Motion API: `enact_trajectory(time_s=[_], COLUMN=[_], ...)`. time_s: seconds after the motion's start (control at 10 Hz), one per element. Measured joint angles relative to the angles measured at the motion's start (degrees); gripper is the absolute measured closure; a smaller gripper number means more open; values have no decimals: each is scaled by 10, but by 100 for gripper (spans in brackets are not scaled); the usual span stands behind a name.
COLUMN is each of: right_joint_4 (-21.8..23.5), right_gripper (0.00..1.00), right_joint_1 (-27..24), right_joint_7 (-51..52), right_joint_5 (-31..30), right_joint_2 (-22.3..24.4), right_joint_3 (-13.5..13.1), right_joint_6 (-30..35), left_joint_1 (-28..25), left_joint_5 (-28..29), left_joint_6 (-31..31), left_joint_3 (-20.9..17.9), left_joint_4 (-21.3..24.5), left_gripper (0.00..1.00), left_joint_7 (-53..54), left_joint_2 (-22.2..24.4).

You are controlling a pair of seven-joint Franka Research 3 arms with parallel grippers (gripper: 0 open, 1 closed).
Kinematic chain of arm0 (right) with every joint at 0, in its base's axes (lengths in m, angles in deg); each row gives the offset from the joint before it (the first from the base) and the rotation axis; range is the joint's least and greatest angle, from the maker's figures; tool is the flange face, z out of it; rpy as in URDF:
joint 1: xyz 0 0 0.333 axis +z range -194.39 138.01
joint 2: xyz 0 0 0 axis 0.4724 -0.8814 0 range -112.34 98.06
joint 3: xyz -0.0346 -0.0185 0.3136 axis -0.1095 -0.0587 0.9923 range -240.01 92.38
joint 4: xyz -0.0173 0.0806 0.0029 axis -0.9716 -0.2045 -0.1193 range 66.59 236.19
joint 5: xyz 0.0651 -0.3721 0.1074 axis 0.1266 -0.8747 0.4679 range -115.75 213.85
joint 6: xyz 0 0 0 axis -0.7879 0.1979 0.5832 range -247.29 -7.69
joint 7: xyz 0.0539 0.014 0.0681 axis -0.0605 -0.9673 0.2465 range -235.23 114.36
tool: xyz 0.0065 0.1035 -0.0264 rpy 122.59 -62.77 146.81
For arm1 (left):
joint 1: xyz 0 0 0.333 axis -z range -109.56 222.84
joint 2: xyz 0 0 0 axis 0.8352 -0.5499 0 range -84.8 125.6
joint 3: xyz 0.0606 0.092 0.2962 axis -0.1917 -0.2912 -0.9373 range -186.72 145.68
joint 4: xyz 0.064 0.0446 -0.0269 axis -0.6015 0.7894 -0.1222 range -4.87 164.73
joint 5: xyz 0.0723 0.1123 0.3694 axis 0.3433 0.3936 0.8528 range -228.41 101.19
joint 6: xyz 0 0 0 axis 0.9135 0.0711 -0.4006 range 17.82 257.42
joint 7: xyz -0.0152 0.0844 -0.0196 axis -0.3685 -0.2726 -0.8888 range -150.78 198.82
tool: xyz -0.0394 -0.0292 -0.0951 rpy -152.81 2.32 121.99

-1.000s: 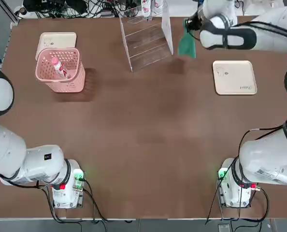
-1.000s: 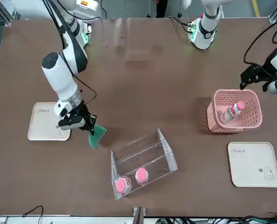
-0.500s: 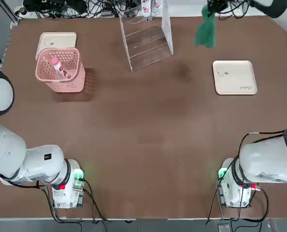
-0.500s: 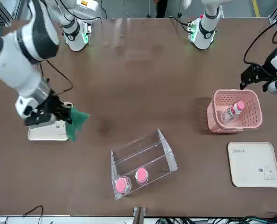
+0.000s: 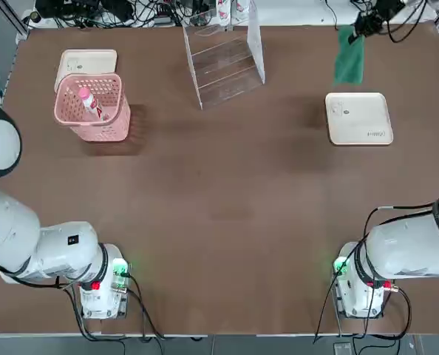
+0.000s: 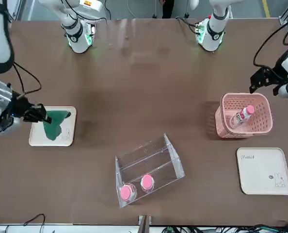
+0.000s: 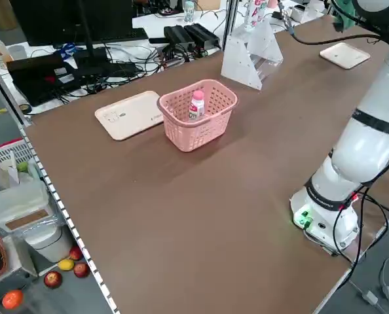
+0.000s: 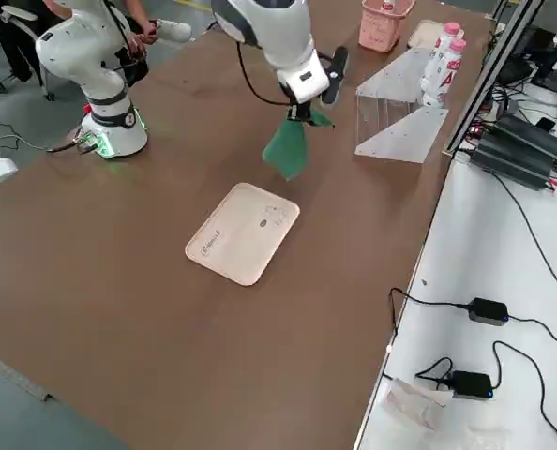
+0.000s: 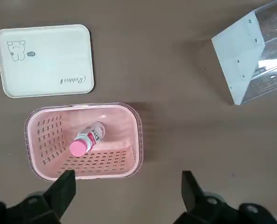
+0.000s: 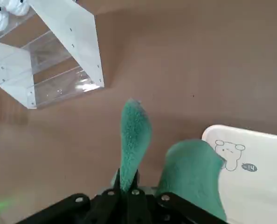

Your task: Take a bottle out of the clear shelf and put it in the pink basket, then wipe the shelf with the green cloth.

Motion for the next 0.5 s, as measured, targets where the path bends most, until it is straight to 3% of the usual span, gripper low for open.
enact_trajectory(time_s=[0.3,0.5], right_joint_4=[84,100], right_gripper=[98,98], right_joint_1=[-40,-61], right_joint_7=[128,200], right_joint_5=[62,72], right_joint_2=[-2,-14], right_joint_3=[-38,-65], right_joint_6=[22,43], left_joint_1=[0,0], left_joint_5=[0,0], left_joint_6=[0,0], left_joint_3=[0,0], left_joint_4=[0,0], left_gripper=[0,0], left_joint_7=[0,0], left_joint_2=[0,0])
